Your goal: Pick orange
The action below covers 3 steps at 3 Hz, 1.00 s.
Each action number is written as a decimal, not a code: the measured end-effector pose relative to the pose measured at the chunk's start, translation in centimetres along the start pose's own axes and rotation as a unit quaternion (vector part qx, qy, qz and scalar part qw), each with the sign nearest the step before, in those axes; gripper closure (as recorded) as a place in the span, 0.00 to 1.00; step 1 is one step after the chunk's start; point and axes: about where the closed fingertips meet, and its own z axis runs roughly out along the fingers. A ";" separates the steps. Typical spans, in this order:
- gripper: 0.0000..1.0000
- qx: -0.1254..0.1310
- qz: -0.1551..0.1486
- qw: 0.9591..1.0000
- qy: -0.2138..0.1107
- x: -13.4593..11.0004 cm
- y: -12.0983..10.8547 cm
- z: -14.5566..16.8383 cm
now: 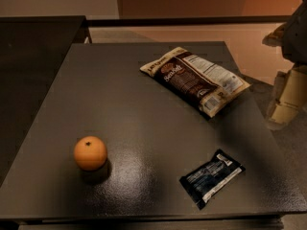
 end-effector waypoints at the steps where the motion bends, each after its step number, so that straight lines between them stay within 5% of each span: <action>1: 0.00 0.000 0.000 1.000 0.000 0.0 0.0 0.0; 3: 0.00 -0.025 -0.045 0.997 -0.059 -3.4 1.2 1.3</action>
Offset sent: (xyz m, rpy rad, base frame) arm -0.0008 0.0219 -0.0055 0.1015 0.0149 0.1075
